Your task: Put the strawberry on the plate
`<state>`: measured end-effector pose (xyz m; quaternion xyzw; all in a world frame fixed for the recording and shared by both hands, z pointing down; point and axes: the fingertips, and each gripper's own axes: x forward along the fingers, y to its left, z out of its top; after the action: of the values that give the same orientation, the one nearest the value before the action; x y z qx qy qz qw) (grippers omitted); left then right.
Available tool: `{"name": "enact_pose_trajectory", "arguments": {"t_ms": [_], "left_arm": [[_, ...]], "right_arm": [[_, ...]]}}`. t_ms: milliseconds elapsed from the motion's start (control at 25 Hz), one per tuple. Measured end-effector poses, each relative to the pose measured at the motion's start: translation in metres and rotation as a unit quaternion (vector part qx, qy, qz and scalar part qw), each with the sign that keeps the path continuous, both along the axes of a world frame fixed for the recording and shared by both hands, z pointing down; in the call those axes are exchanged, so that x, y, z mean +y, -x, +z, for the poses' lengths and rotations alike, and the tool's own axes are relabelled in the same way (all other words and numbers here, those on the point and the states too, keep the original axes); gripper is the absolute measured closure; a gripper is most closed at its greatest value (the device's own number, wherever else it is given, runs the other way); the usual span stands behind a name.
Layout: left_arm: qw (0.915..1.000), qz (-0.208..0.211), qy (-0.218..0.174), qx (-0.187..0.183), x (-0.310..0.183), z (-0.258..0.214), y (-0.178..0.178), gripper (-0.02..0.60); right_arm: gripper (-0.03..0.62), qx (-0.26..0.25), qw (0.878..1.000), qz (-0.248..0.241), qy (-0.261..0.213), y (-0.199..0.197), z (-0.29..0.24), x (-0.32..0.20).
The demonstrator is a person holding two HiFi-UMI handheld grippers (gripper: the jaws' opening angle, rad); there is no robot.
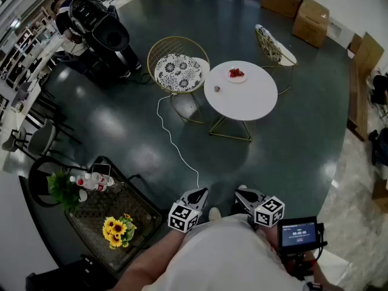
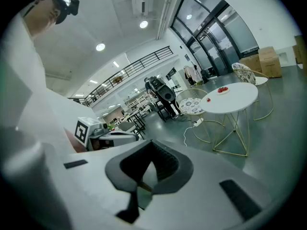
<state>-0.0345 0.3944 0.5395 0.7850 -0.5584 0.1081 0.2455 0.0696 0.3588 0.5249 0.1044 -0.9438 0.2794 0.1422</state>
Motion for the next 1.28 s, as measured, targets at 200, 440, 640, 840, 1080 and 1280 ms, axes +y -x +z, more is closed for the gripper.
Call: {"name": "enact_pose_trajectory", "arguments": {"t_ms": [200, 440, 640, 840, 1080, 1280], "left_arm": [[0.9999, -0.002, -0.015, -0.001, 0.019, -0.013, -0.008, 0.575], [0.9996, -0.021, -0.019, -0.001, 0.028, -0.012, -0.003, 0.575], [0.9991, -0.034, -0.026, 0.001, 0.042, -0.013, -0.001, 0.575], [0.9988, -0.038, -0.03, -0.003, 0.021, -0.012, 0.003, 0.575], [0.9989, -0.033, -0.03, -0.013, 0.025, -0.019, 0.003, 0.574], [0.999, -0.032, -0.028, -0.013, 0.007, -0.013, 0.006, 0.575]], "right_arm": [[0.586, -0.022, 1.0, 0.005, -0.01, -0.003, -0.014, 0.02], [0.586, -0.022, 0.999, -0.004, -0.026, 0.003, -0.016, 0.025], [0.586, -0.018, 0.999, -0.007, -0.034, 0.005, -0.019, 0.033], [0.586, -0.015, 0.999, -0.004, -0.038, 0.006, -0.016, 0.009], [0.586, -0.017, 0.999, 0.001, -0.039, 0.004, -0.018, 0.013], [0.586, -0.016, 0.999, 0.002, -0.034, 0.007, -0.009, -0.005]]}}
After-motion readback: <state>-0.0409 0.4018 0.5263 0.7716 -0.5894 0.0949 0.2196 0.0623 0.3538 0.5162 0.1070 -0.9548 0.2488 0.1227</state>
